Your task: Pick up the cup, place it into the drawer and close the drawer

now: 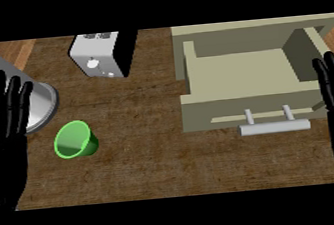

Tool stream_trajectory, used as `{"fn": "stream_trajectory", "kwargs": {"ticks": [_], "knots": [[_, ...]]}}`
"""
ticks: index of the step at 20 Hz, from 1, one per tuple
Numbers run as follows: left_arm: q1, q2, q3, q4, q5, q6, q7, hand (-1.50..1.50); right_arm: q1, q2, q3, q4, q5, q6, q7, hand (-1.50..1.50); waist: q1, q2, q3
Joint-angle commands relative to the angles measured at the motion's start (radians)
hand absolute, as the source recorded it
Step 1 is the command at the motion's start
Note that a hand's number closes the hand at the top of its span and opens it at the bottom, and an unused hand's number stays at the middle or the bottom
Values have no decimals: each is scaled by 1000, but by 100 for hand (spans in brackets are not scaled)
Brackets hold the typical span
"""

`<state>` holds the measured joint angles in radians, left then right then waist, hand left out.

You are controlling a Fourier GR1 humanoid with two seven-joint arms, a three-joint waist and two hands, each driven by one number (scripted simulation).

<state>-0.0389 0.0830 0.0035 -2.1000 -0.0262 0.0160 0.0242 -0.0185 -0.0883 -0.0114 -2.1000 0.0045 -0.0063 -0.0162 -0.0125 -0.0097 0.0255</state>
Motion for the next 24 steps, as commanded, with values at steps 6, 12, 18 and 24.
{"fn": "stream_trajectory", "kwargs": {"ticks": [6, 12, 18, 24], "knots": [[-14, 208, -13, 71, 454, -512, -102, -150, -12, -6, 9, 17, -10, 25, -28, -150, 3, 14, -32], [-41, 365, 156, 417, 820, -699, 32, -150, -28, -49, 31, 121, -64, 115, 33, -150, 2, 22, -27], [-143, 391, 184, 767, 736, -885, -34, -150, -123, -49, 37, 168, -56, 113, 116, -150, 5, 14, -27], [-257, 371, 225, 1032, 457, -960, -210, -150, -172, -62, -16, 252, -85, 146, 42, -150, 4, 15, -27]]}}
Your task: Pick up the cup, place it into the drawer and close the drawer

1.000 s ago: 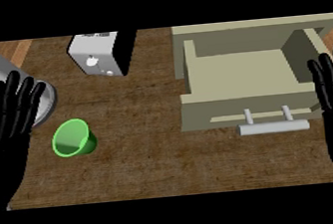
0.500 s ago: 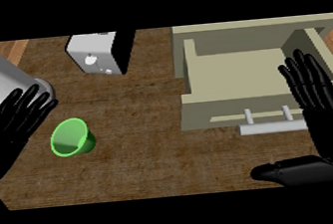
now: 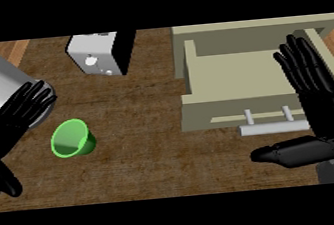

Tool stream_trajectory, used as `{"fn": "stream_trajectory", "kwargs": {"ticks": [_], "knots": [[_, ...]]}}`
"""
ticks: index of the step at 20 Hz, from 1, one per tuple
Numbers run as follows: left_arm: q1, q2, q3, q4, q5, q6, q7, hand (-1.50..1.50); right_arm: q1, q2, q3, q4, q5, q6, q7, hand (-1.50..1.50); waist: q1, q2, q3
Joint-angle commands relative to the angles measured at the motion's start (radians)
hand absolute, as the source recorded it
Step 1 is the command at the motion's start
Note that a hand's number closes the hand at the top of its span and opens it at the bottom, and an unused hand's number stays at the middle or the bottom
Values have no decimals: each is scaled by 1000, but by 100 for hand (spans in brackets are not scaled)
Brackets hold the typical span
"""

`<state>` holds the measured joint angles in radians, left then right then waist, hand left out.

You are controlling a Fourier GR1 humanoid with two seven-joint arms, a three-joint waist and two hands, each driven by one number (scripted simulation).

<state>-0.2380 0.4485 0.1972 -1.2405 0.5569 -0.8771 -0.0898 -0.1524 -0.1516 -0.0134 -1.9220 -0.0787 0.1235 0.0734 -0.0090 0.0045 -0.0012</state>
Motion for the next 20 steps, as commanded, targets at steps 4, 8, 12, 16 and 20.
{"fn": "stream_trajectory", "kwargs": {"ticks": [4, 8, 12, 16, 20], "knots": [[-99, 1, 38, 346, -302, -76, -266, -150, -86, -17, -33, 55, -9, 14, 12, -150, -2, 1, 0], [-170, -19, -7, 497, -466, 6, -426, -150, -85, -25, -41, -8, -18, 7, 66, -150, -13, 2, -1], [-194, 9, -37, 637, -545, 25, -569, -150, -82, -10, -32, 85, -1, 26, -24, -150, -18, 7, -2], [-227, 35, -50, 760, -587, 70, -646, -150, -97, -7, -27, 23, -13, 15, 28, -150, -30, 9, -4], [-209, 23, -91, 797, -631, 113, -749, -150, -107, -26, -59, 105, -15, 39, -33, -150, -27, 13, -4]]}}
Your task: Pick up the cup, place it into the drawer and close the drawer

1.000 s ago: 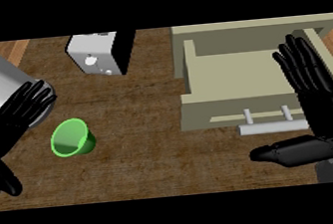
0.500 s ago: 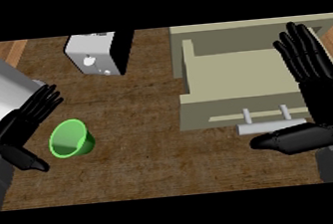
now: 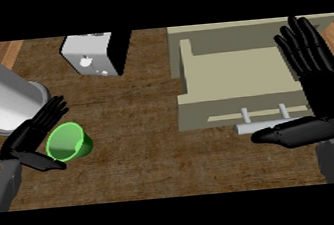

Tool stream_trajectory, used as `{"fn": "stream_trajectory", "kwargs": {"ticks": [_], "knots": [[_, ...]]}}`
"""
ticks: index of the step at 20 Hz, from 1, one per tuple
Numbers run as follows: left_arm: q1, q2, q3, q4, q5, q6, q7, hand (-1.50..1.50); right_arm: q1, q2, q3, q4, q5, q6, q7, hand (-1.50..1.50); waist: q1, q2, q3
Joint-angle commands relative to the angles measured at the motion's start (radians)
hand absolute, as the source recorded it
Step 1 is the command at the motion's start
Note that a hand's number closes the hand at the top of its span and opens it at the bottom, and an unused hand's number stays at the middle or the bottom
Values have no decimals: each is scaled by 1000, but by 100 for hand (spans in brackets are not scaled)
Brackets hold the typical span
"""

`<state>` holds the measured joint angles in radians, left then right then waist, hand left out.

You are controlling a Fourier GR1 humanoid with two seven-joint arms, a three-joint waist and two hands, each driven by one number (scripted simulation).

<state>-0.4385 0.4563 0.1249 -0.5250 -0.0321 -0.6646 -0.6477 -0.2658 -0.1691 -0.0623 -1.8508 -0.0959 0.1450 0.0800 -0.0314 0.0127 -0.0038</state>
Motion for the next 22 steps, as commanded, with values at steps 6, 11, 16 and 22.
{"fn": "stream_trajectory", "kwargs": {"ticks": [6, 11, 16, 22], "knots": [[10, -3, -62, 141, -81, -46, -299, -150, 18, -25, -23, -41, -39, 29, 27, -150, -11, 0, -2], [-10, -34, -69, 168, -64, -32, -317, -150, -22, -29, -44, 17, -47, 33, 2, -150, -9, 7, -3], [-25, -65, -83, 190, -65, 9, -327, -150, -29, -14, -4, -22, -31, 20, 43, -150, -19, 8, -5], [-25, -70, -111, 187, -74, 17, -373, -150, -19, -5, -3, -43, -16, 3, 40, -150, -24, 7, -5]]}}
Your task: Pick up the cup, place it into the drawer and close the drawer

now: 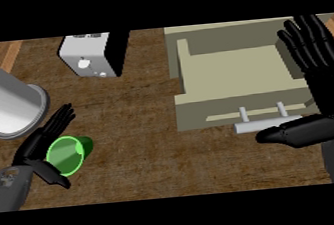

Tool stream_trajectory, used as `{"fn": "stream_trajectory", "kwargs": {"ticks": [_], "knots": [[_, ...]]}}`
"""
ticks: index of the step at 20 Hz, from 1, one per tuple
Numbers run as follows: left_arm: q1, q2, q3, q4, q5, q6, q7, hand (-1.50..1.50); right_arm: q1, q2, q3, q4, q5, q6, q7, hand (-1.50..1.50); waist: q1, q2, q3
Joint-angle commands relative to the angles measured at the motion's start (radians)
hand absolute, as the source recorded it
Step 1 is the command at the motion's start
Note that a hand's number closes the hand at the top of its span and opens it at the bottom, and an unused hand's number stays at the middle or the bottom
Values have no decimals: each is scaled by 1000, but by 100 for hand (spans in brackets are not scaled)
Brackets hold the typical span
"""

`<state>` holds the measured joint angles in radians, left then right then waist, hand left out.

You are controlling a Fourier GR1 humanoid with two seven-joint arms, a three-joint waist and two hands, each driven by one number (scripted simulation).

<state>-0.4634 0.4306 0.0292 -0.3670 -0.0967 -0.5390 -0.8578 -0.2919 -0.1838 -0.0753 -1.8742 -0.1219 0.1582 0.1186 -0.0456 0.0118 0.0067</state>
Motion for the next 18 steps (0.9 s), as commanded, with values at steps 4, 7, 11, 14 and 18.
{"fn": "stream_trajectory", "kwargs": {"ticks": [4, 7, 11, 14, 18], "knots": [[13, -63, -30, 38, -3, -124, -168, -150, 10, -29, -28, 14, -23, 34, -19, -150, -13, 11, -15], [-7, -94, -39, 36, 9, -133, -146, -150, -39, -35, -31, 6, -19, 11, 34, -150, -10, 9, -16], [-6, -99, -57, 14, 37, -242, -139, 150, -31, -12, -34, 40, -15, -3, 6, -150, -2, 14, -16], [-4, -83, -61, -27, 42, -208, -196, 150, 16, -17, -11, 5, -20, 29, 1, -150, -11, 9, -16], [-4, -100, -37, -53, 38, 12, -290, 150, 7, -29, -31, 8, -10, 15, 9, -150, -2, 7, -15]]}}
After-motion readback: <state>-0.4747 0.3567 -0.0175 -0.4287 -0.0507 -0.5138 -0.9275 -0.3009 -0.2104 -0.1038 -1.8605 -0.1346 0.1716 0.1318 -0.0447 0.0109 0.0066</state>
